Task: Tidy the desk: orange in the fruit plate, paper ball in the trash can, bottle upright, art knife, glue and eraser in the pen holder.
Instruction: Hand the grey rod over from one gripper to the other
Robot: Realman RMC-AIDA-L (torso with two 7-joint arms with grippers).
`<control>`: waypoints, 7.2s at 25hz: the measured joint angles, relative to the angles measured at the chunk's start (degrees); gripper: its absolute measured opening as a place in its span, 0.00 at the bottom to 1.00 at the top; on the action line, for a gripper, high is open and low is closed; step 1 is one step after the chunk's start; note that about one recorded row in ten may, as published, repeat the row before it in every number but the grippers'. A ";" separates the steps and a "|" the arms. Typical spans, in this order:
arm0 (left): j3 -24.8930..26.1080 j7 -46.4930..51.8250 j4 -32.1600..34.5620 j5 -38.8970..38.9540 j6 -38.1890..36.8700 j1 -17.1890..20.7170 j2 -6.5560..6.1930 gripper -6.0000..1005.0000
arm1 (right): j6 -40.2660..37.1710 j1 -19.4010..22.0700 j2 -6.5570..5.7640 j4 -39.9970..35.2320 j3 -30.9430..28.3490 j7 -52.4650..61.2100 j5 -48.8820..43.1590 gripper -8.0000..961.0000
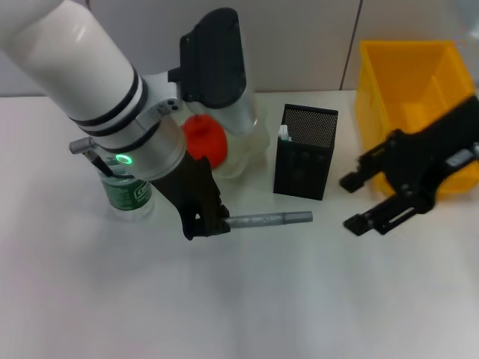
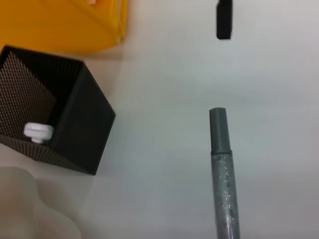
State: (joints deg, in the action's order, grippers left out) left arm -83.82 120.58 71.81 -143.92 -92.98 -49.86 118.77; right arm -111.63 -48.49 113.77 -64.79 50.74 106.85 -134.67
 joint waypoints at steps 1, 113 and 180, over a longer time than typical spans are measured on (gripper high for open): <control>0.49 0.00 0.01 0.43 -0.02 0.08 -0.03 0.15 | -0.18 2.07 0.05 -0.58 -2.10 -0.77 2.37 0.74; 25.87 18.12 -27.99 46.29 -4.98 14.90 -1.73 0.15 | 9.61 15.78 5.40 56.37 -14.09 -171.11 44.23 0.74; 26.58 18.61 -32.30 45.73 -6.54 16.55 -2.05 0.15 | 15.80 10.88 5.31 61.98 -10.83 -172.44 43.45 0.40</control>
State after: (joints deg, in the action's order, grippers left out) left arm -57.24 139.20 39.51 -98.19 -99.52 -33.32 116.72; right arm -95.83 -37.60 119.09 -2.81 39.91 -65.59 -91.22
